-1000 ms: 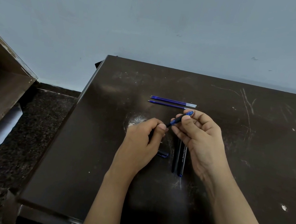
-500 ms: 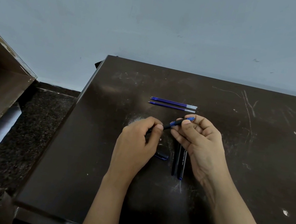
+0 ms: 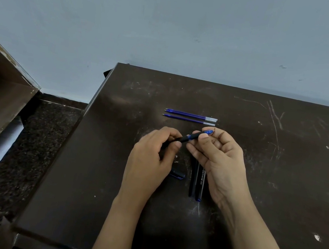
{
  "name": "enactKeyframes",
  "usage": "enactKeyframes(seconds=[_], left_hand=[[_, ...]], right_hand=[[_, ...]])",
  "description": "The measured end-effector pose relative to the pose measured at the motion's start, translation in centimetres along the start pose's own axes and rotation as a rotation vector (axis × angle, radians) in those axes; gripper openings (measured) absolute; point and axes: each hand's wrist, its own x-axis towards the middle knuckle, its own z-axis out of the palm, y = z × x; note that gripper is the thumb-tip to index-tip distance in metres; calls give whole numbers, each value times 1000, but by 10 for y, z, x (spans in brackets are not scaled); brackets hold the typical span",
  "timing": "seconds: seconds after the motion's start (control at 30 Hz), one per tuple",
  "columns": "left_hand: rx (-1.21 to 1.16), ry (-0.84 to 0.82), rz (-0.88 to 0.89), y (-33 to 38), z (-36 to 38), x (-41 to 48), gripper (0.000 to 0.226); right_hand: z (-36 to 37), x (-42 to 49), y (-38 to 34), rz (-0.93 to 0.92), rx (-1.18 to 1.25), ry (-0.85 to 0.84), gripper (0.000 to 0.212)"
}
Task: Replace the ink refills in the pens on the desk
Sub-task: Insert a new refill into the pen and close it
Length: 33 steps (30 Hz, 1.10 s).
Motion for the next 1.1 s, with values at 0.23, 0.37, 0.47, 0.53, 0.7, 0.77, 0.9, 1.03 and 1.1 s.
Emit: enactKeyframes(seconds=[0.23,0.37,0.47,0.53,0.7,0.77,0.9,1.03,1.1], left_hand=[[12,11,-13,0,1,-1,19],[-39,-24,-34,1,0,0,14],[-42,-3,-12,1,0,-1,25],[-25,6,-16,0,0,-1,20],[-69,-7,-55,0,-1,1,12],[-68,4,-36,0,-1,0,22],[-8,37,-3,-4,0,-1,24],[-84,9,-62,-2,-1,1,11],[-90,3,-71,-1,0,-1,11]], right_hand=[[1,1,1,-21,24,-3,10],[1,2,2,-16,43,-1,8],[1,3,2,-32,40,10,8],[0,3,2,-30,41,14,8],[1,2,3,-13,46,7,9],[2,2,3,-17,45,5,8],[2,3,3,-19,36,15,8],[1,3,3,-18,38,23,8],[1,3,3,-19,40,23,8]])
